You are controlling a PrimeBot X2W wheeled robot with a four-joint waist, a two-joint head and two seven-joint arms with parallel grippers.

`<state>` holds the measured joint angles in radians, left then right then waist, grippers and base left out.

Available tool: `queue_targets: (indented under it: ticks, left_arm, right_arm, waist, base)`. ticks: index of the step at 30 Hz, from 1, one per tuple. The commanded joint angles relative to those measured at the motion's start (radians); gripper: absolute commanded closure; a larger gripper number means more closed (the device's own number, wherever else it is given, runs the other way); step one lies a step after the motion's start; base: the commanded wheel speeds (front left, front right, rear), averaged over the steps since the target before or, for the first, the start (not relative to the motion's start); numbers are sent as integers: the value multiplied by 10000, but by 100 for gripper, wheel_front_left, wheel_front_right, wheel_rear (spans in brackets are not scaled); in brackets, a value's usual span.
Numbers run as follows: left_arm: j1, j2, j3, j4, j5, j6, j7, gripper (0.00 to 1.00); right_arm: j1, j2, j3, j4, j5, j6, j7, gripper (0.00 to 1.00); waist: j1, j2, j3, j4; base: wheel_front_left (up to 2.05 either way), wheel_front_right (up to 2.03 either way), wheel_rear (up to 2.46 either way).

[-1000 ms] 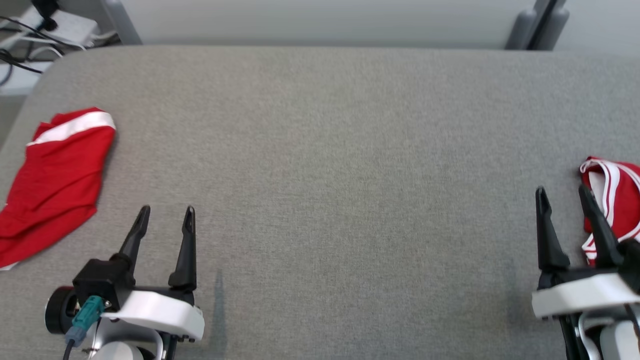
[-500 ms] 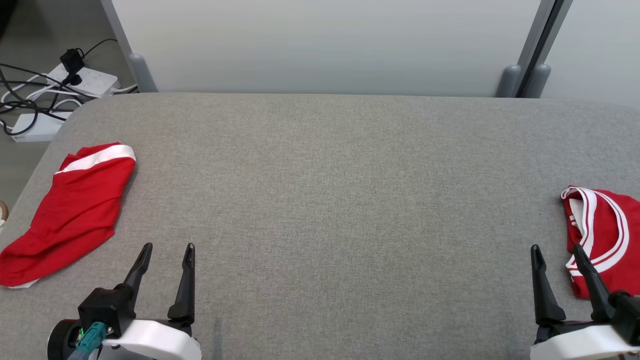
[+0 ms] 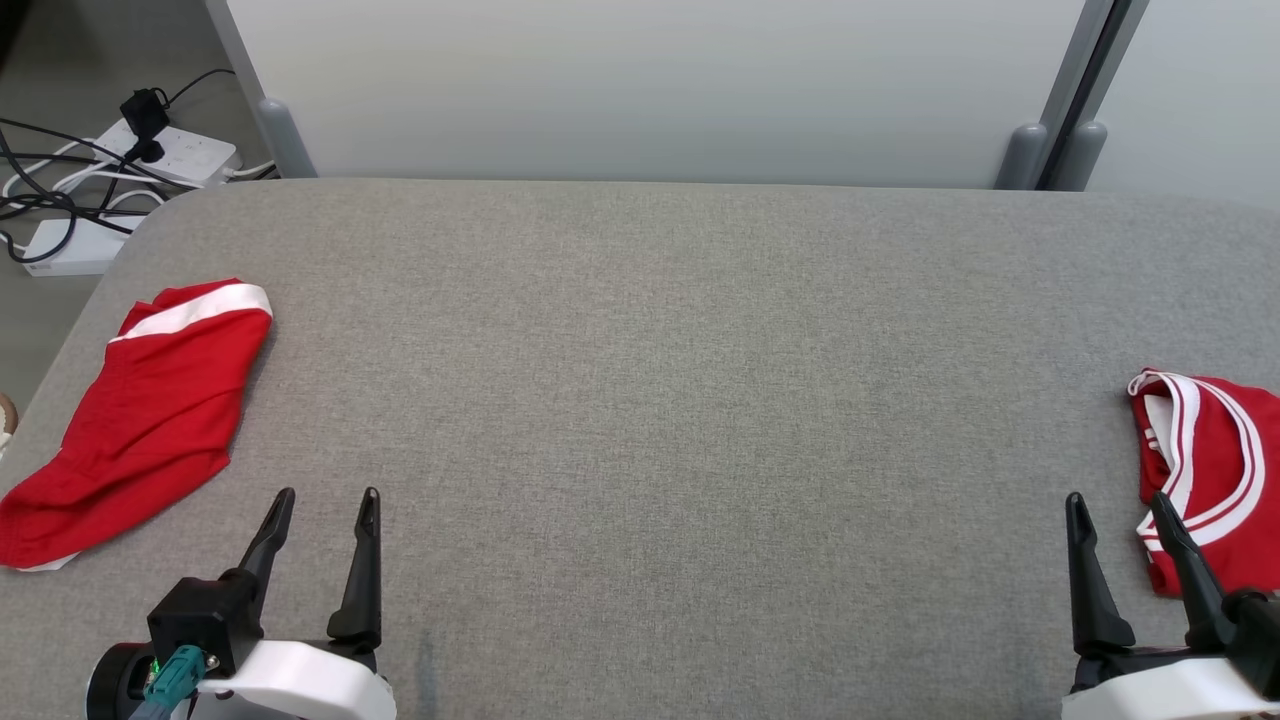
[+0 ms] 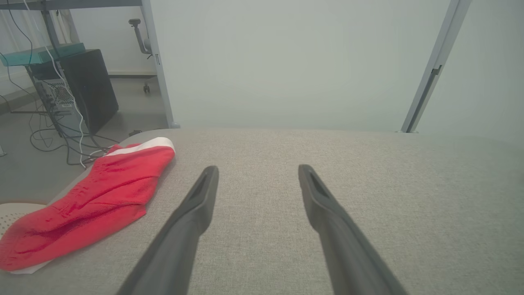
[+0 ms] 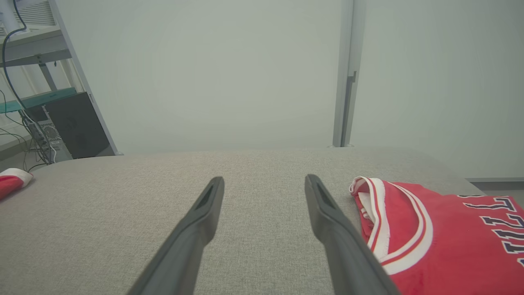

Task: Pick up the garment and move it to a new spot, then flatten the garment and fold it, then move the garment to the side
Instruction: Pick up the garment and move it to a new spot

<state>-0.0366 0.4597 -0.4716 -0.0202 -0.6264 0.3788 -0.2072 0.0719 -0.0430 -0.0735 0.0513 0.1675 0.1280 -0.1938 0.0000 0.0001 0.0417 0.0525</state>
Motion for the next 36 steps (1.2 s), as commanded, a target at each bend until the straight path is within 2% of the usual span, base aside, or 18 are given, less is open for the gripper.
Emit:
queue_targets:
  ticks: [1,6,10,18,26,30,36]
  left_arm:
    - [-369,246,418,-203,-37,74,-98,0]
    - [-452,229,450,-129,-62,86,-118,0]
    - [-567,155,588,-121,-34,222,-199,0]
    - [-345,-17,1128,-111,-206,501,-381,0]
    - [-177,-292,1531,11,-205,394,-503,0]
    - [-172,-342,1500,106,-93,250,-519,0]
    - [-199,-364,1511,243,-44,76,-529,0]
  right_arm:
    - [-195,-127,190,-259,-52,27,-1,0]
    - [-218,-110,137,-247,-56,27,-9,0]
    - [-225,-100,86,-285,-33,27,-1,0]
    - [-410,-108,347,-351,-49,27,89,0]
    - [-404,-124,388,-334,-97,27,172,0]
    - [-398,-119,427,-314,-81,27,173,0]
    - [-400,-109,516,-262,-44,27,174,0]
  waist:
    - [0,-1,6,9]
    - [0,-1,50,110]
    - [0,-1,93,467]
    - [0,-1,145,1834]
    - [0,-1,51,3149]
    - [0,-1,18,3399]
    - [0,-1,26,3429]
  base:
    - [0,0,0]
    - [0,0,0]
    - [0,0,0]
    - [0,0,0]
    - [0,0,0]
    - [0,0,0]
    - [0,0,0]
